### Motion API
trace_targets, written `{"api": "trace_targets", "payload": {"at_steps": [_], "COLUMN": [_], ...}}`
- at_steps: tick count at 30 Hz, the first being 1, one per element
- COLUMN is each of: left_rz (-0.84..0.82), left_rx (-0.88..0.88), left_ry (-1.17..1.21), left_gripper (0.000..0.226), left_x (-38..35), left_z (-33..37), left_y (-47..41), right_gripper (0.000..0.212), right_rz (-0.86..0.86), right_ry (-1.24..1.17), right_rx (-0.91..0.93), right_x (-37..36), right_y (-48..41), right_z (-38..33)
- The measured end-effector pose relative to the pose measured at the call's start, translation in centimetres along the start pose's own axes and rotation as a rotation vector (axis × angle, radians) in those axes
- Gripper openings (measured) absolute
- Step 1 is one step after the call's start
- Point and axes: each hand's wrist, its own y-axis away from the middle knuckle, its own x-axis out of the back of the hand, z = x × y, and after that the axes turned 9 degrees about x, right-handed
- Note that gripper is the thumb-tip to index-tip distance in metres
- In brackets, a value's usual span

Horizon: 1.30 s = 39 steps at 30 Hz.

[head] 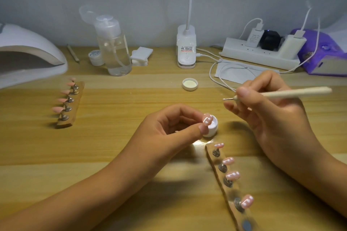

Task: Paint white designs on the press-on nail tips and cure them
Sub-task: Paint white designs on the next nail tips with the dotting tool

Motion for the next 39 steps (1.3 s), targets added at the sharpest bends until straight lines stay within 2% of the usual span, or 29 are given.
{"api": "trace_targets", "payload": {"at_steps": [3,7,16,26,39], "left_rz": [-0.023,-0.030,-0.025,-0.012,-0.012], "left_rx": [0.005,0.010,0.017,0.019,0.021], "left_ry": [-0.012,-0.027,-0.055,-0.091,-0.094], "left_gripper": [0.007,0.009,0.006,0.006,0.006], "left_x": [-0.07,-0.01,-0.08,-0.20,-0.23], "left_z": [-0.03,0.02,0.00,0.06,0.02], "left_y": [0.08,0.11,0.18,0.24,0.23], "right_gripper": [0.025,0.019,0.028,0.019,0.022], "right_rz": [-0.065,-0.124,-0.133,-0.211,-0.238], "right_ry": [-0.129,-0.195,-0.175,-0.087,-0.069], "right_rx": [-0.055,-0.067,-0.094,-0.061,-0.061], "right_x": [-0.24,-0.64,-0.89,-0.76,-0.65], "right_y": [0.10,0.40,0.55,0.69,0.68], "right_z": [-0.28,-0.49,-0.63,-0.62,-0.51]}}
